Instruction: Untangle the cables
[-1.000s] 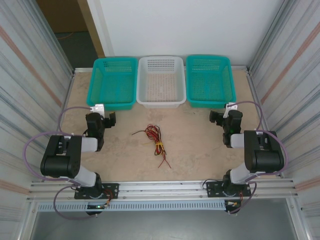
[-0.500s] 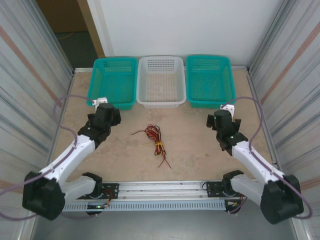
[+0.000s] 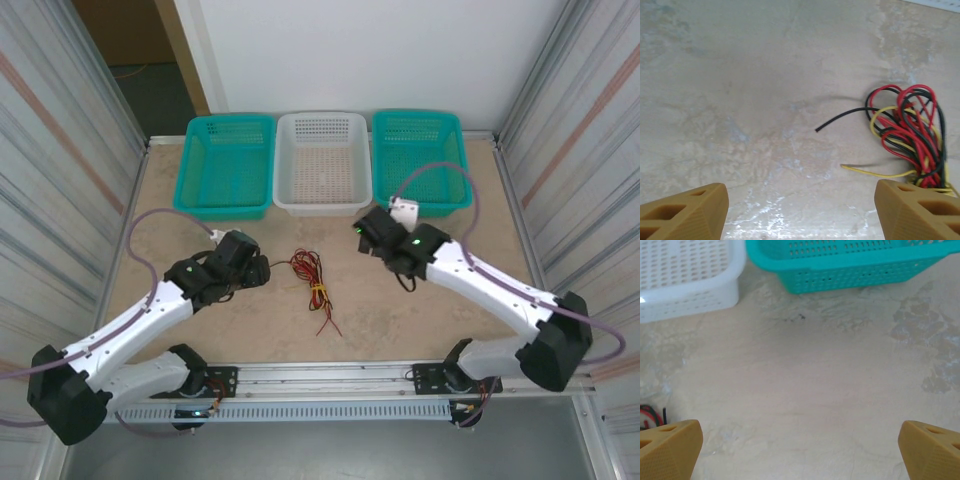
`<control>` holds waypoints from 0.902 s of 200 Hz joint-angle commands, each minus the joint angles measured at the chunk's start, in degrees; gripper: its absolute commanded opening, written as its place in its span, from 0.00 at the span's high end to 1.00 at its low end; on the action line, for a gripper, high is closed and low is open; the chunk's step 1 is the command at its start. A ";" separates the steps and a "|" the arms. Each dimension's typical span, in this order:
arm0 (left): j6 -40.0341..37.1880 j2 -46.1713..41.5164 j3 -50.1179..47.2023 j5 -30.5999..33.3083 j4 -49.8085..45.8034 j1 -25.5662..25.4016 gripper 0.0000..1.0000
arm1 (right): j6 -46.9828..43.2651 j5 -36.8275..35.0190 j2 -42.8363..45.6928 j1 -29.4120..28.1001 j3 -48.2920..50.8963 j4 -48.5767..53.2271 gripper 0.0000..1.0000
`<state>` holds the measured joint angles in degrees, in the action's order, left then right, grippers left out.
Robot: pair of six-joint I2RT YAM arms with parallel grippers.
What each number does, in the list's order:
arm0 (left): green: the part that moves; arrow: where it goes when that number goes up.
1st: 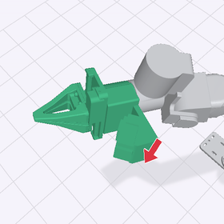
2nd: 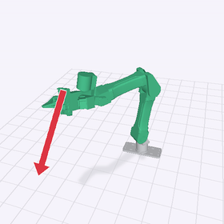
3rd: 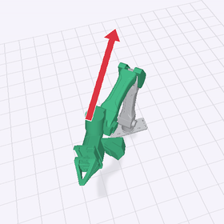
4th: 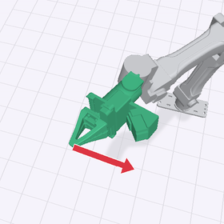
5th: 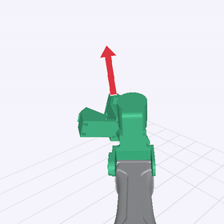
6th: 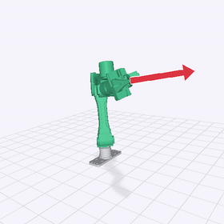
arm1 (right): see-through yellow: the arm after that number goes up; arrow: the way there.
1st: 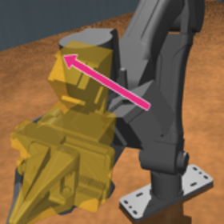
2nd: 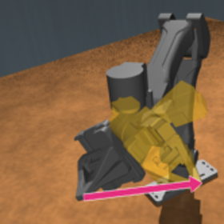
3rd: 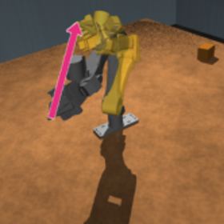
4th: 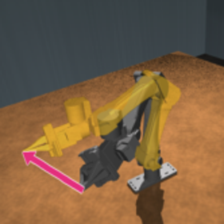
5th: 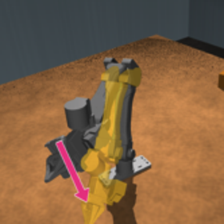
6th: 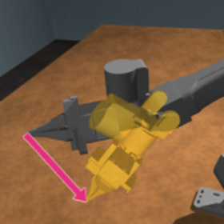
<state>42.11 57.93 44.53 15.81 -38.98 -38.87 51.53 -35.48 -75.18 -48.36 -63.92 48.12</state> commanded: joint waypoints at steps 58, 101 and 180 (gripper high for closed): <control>5.77 -1.60 2.41 -5.07 3.45 0.99 0.22 | -16.28 30.14 -9.67 -8.34 -3.83 -3.17 0.16; 5.71 -1.07 2.66 -8.80 1.89 2.07 0.22 | -15.20 33.06 -20.99 -12.20 -11.13 -1.25 0.27; 6.34 -3.79 0.02 -8.83 -0.39 2.11 0.22 | -14.57 27.72 -31.69 -10.34 -18.49 4.70 0.74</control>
<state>47.03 55.22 45.71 7.22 -37.76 -36.95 37.01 -6.17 -105.32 -59.42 -80.55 48.95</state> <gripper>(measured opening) 0.781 0.318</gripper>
